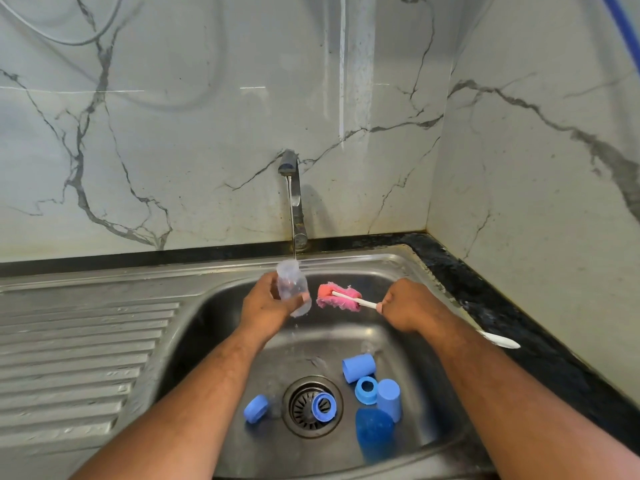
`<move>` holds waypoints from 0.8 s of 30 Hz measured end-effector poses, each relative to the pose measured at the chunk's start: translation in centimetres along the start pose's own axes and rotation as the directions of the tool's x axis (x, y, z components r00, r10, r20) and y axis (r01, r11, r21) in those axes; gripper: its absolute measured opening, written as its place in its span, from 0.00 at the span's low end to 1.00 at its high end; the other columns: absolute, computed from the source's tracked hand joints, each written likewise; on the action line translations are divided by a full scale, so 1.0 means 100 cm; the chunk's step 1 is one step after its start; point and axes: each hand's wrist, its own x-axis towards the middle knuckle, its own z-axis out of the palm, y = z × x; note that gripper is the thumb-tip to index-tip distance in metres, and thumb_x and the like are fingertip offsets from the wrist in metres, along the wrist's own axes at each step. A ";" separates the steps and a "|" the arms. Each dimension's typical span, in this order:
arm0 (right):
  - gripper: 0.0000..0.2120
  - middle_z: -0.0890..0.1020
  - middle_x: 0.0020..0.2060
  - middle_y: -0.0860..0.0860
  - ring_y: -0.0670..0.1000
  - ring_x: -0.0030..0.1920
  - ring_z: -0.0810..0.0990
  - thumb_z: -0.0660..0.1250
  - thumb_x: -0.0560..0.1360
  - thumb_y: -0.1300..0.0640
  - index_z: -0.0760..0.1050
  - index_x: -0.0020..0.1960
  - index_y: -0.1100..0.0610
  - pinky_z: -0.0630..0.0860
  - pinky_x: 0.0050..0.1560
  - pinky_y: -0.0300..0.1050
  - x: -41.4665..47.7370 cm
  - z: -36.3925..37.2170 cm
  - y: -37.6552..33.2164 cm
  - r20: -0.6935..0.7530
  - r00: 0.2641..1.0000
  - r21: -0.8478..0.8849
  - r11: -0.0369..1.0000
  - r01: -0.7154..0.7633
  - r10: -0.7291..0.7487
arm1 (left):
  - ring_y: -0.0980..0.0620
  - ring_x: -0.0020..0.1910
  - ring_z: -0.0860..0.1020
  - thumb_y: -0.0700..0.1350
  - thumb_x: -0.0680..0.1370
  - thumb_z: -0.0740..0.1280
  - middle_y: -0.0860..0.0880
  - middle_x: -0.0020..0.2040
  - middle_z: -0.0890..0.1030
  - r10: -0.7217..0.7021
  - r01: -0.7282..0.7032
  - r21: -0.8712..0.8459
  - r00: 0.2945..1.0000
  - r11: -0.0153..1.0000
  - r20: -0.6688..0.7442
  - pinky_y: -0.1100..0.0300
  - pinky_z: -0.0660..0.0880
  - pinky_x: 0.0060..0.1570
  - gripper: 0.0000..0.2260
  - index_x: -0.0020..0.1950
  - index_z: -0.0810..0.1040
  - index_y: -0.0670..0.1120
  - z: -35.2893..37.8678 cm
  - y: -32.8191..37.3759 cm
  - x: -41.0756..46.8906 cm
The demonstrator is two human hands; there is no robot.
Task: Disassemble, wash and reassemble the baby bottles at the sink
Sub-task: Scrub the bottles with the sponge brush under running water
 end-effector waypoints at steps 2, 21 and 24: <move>0.09 0.79 0.39 0.51 0.49 0.39 0.77 0.68 0.80 0.50 0.82 0.53 0.55 0.69 0.37 0.43 0.000 0.000 0.000 -0.001 1.000 0.004 1.000 0.001 -0.001 | 0.53 0.51 0.79 0.50 0.71 0.79 0.53 0.55 0.81 -0.017 0.014 0.066 0.999 0.998 0.036 0.61 0.76 0.45 0.22 0.62 0.76 0.52 0.001 0.001 -0.003; 0.09 0.81 0.41 0.51 0.50 0.41 0.79 0.69 0.80 0.50 0.82 0.52 0.55 0.75 0.42 0.44 0.000 0.000 -0.001 0.005 1.000 0.004 1.000 0.028 -0.028 | 0.53 0.54 0.79 0.50 0.70 0.80 0.53 0.59 0.81 0.033 -0.034 0.080 0.999 0.996 0.015 0.63 0.74 0.48 0.27 0.66 0.76 0.50 0.001 0.001 -0.007; 0.09 0.81 0.41 0.51 0.49 0.40 0.78 0.69 0.80 0.50 0.82 0.52 0.55 0.72 0.39 0.43 -0.001 0.000 -0.001 0.003 0.999 0.000 0.999 0.034 -0.034 | 0.52 0.56 0.80 0.50 0.71 0.79 0.53 0.57 0.81 0.038 -0.038 0.033 0.999 0.999 -0.010 0.63 0.75 0.47 0.26 0.67 0.75 0.50 0.001 0.007 -0.006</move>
